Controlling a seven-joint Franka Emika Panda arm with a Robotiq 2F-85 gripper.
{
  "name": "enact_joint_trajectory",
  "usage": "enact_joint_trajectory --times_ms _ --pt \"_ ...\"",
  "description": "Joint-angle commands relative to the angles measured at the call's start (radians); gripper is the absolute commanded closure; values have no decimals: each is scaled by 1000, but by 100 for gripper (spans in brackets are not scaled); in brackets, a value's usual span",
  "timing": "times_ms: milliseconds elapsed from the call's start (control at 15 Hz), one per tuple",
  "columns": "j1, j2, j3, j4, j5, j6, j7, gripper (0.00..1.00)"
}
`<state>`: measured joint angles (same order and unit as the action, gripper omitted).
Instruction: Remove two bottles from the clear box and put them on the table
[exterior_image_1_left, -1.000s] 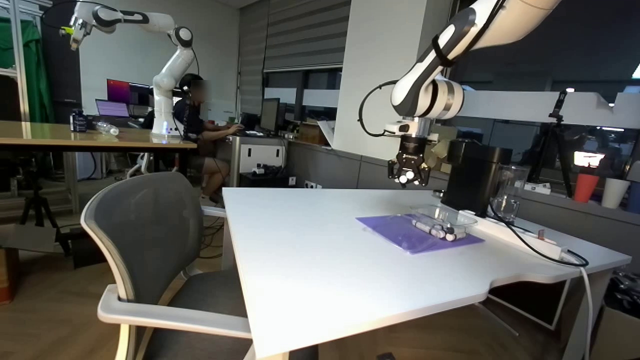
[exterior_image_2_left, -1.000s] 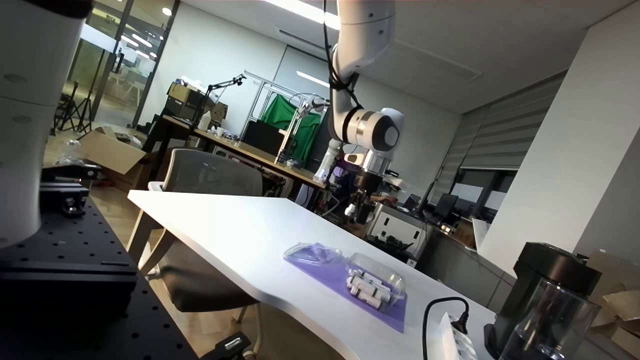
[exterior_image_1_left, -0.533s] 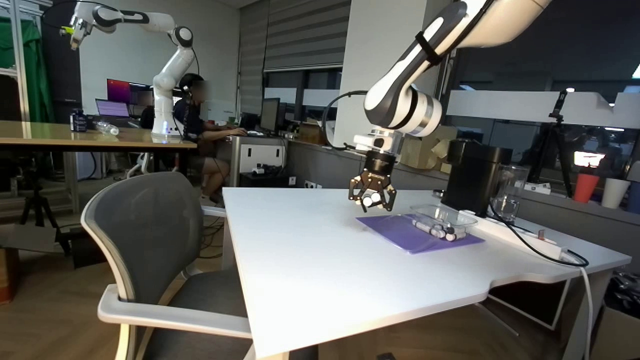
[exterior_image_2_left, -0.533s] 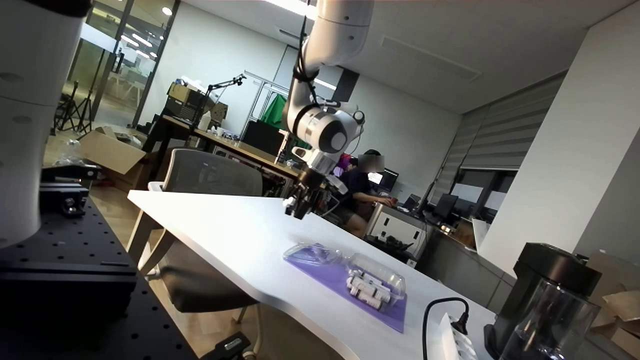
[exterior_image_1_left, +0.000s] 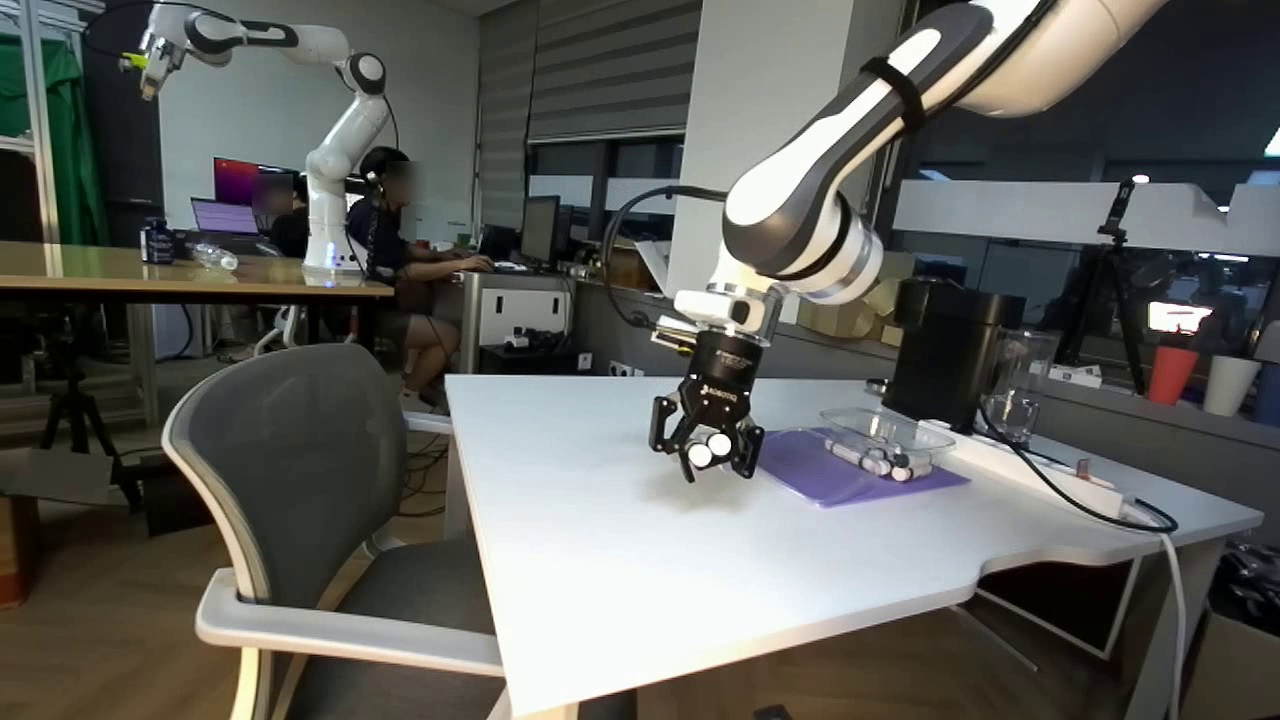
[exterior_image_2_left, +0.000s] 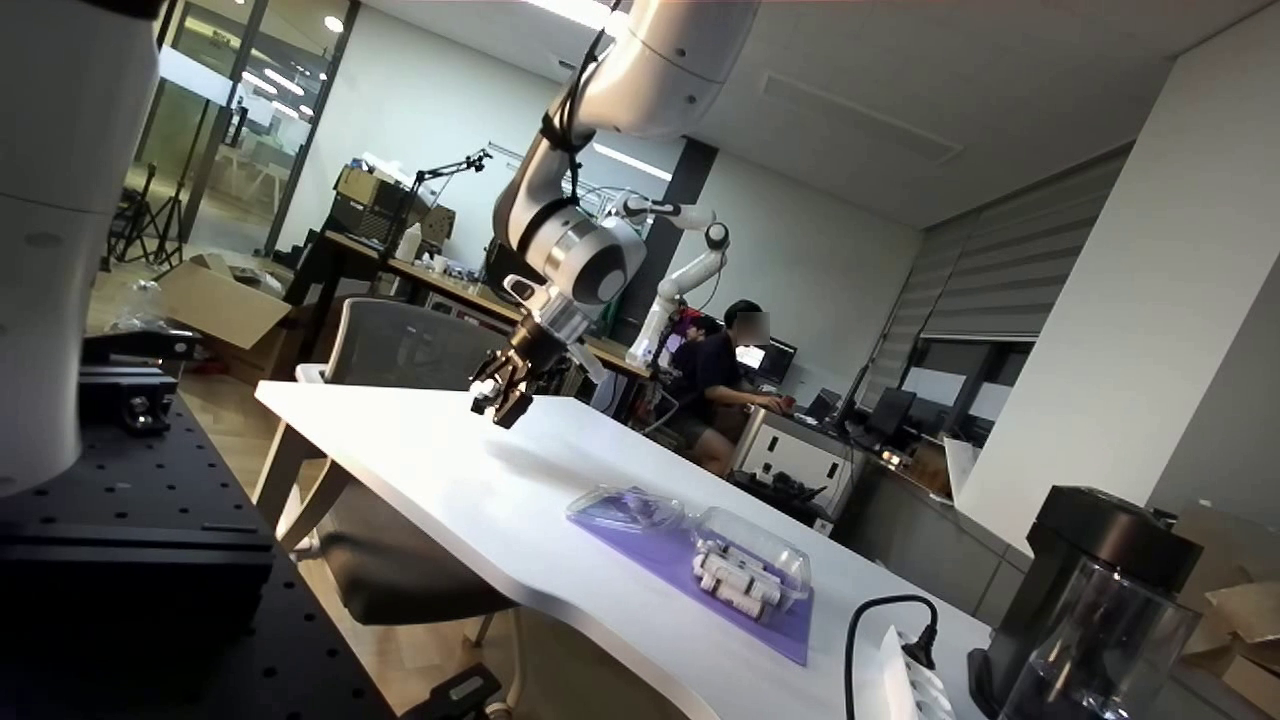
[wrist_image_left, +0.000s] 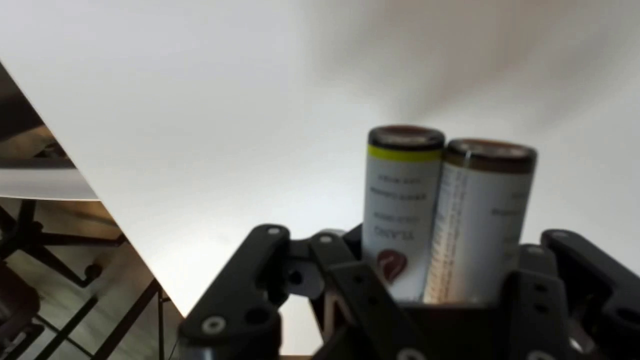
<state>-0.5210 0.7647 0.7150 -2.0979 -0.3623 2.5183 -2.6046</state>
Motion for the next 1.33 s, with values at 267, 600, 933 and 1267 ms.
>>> enact_joint_trajectory --times_ms 267,600,933,1267 --pt "-41 21 -49 -68 -77 89 17 100" --pt "45 8 -167 -97 -33 276 -1 100" --pt "126 0 -247 -103 4 361 -1 75" --pt "195 -24 -304 -97 51 397 -1 48"
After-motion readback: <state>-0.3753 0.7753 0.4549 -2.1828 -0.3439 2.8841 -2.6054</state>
